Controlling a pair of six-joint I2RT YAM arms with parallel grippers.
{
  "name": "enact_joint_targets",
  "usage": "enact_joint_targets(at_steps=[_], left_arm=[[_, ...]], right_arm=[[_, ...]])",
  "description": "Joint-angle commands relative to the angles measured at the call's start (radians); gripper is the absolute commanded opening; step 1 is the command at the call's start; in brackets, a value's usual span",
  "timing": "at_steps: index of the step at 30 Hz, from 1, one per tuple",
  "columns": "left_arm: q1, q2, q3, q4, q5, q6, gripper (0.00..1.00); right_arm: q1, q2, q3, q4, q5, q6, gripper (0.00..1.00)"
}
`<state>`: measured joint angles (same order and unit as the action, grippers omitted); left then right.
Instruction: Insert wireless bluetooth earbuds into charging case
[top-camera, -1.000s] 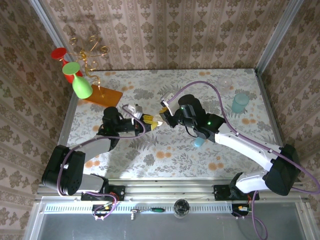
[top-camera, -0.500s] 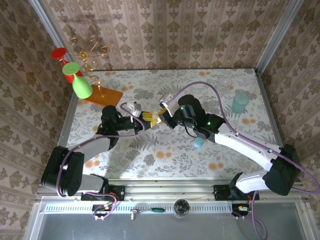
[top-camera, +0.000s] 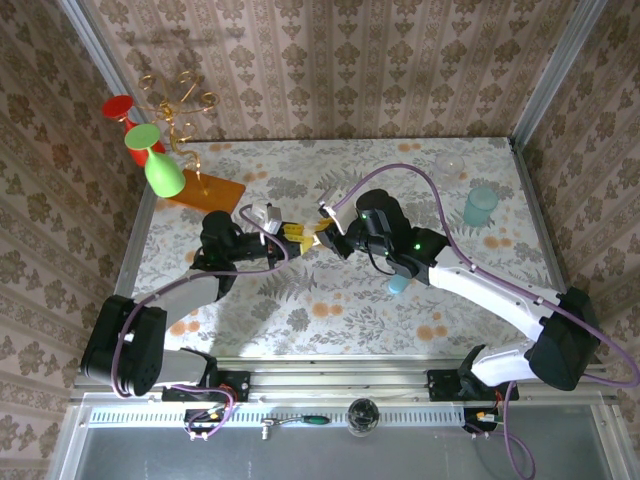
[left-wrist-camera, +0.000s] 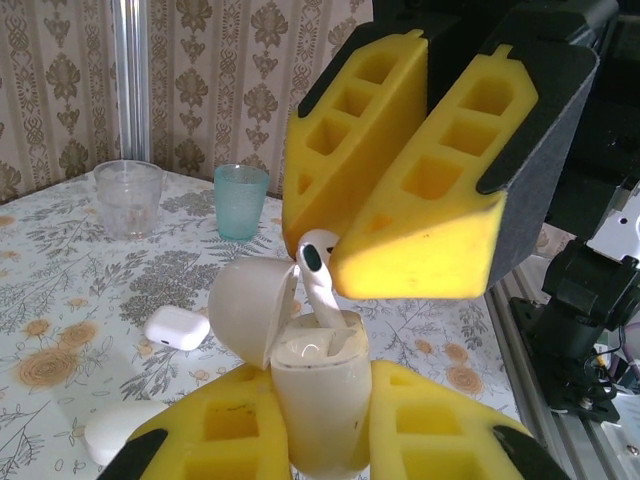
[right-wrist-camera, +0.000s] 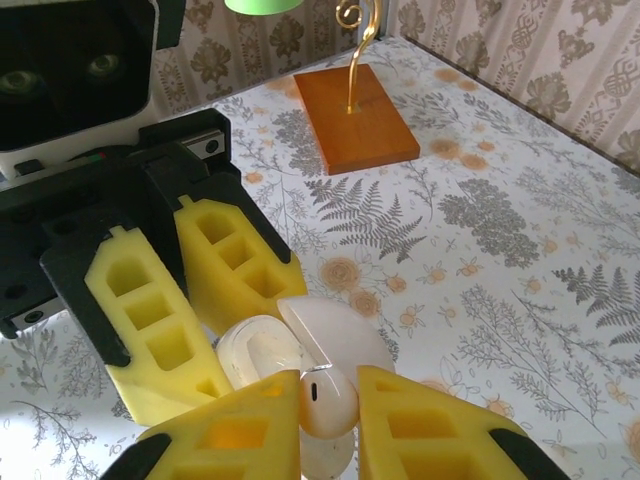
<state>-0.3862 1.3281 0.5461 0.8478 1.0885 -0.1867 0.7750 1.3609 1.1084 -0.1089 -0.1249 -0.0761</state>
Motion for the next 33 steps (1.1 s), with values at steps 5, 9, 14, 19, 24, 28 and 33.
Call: enact_joint_targets(at_steps=[5, 9, 14, 19, 24, 28, 33], left_arm=[[0.006, 0.005, 0.036, 0.051, -0.019, -0.01, 0.05], [0.006, 0.009, 0.035, 0.057, -0.015, -0.008, 0.05], [0.006, 0.013, 0.034, 0.063, -0.015, -0.013, 0.05], [0.007, 0.011, 0.031, 0.063, -0.008, -0.014, 0.05], [0.007, 0.008, 0.029, 0.064, -0.005, -0.013, 0.05], [0.006, 0.008, 0.03, 0.065, -0.002, -0.014, 0.05], [0.006, 0.006, 0.028, 0.063, 0.002, -0.016, 0.05]], right_arm=[[0.016, 0.024, 0.013, -0.055, -0.137, 0.004, 0.25], [0.018, 0.02, 0.018, -0.044, -0.131, 0.028, 0.3], [0.014, 0.011, 0.015, -0.039, -0.083, 0.05, 0.31], [0.007, -0.002, 0.013, -0.018, -0.037, 0.098, 0.35], [-0.007, -0.024, 0.005, 0.018, -0.015, 0.14, 0.44], [-0.018, -0.041, -0.001, 0.032, -0.005, 0.17, 0.51], [-0.042, -0.059, -0.01, 0.052, 0.025, 0.231, 0.57]])
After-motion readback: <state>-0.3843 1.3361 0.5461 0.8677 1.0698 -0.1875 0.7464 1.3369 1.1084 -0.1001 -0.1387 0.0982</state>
